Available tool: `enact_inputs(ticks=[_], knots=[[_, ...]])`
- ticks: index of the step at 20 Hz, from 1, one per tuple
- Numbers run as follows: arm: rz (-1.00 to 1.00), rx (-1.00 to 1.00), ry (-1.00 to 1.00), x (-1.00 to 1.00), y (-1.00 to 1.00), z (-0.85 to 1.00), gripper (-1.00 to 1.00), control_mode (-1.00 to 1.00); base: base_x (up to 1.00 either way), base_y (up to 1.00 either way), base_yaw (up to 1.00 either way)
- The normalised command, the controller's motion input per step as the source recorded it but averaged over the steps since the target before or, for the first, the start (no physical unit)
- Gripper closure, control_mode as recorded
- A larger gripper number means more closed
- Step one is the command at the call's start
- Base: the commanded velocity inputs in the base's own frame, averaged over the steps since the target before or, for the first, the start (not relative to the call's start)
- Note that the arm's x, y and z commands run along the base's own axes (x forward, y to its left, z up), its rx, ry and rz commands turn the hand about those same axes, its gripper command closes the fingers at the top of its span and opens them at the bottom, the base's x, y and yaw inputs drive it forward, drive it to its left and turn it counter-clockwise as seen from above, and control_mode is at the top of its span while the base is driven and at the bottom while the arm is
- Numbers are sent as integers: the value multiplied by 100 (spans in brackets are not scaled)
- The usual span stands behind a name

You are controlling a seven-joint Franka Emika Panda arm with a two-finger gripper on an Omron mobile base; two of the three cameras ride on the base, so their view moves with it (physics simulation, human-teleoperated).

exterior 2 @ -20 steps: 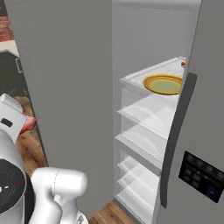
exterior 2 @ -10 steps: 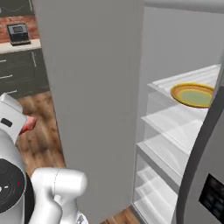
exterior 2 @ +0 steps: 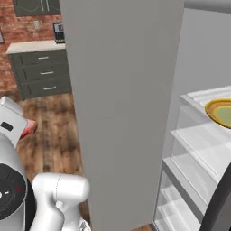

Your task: Retrieve the steak from the fridge and place it on the saucepan with marinade on the stove.

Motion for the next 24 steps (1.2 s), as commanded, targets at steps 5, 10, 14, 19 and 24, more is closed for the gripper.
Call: enact_inputs(ticks=[5, 10, 14, 19, 24], knots=[[0, 0, 0, 0, 0, 0, 100, 100, -22, -3, 39], [0, 0, 0, 0, 0, 0, 100, 100, -22, -1, 38], [0, 0, 0, 0, 0, 0, 100, 100, -22, 0, 38], [0, 0, 0, 0, 0, 0, 100, 100, -17, 0, 38], [0, 0, 0, 0, 0, 0, 100, 100, -9, 0, 38]])
